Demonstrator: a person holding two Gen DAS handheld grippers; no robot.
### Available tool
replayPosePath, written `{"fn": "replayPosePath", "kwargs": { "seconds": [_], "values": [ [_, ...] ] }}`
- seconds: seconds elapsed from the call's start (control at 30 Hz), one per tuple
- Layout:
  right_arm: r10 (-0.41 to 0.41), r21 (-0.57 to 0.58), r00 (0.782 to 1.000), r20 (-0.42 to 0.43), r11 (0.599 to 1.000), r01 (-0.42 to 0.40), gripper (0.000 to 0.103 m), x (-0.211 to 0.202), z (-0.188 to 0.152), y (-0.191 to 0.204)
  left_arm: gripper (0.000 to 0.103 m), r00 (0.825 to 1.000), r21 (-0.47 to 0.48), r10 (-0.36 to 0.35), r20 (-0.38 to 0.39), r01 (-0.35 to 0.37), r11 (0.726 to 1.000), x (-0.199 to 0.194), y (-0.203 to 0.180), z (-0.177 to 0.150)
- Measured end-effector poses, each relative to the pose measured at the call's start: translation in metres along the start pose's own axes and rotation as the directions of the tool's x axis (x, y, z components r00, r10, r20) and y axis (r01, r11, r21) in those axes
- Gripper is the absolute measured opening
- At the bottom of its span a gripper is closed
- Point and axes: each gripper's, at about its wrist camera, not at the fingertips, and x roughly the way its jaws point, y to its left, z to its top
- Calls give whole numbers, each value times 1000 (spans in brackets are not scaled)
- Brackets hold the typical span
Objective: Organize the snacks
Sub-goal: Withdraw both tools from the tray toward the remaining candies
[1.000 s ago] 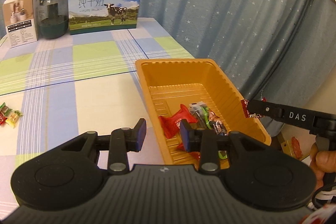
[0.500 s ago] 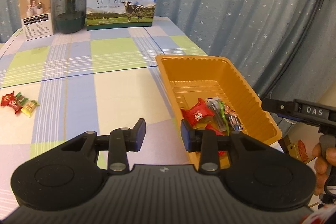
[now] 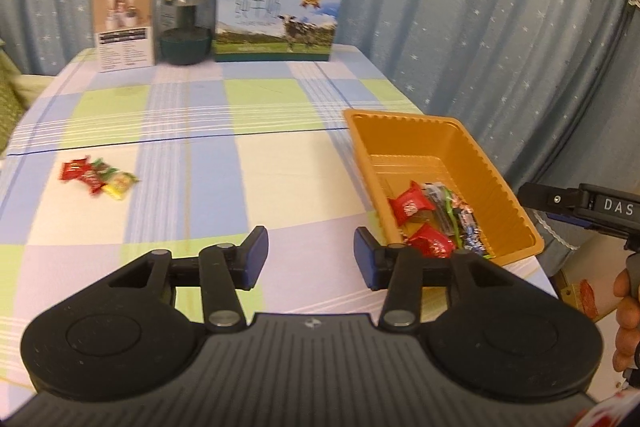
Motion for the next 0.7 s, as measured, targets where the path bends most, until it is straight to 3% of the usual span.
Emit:
{"fn": "replayPosePath", "kwargs": {
  "seconds": [0.7],
  "values": [
    [124,-162,991,-42,978,-129,69,6,-27,109,55,987,-127,137,86,-126,984,-83,88,-24]
  ]
}}
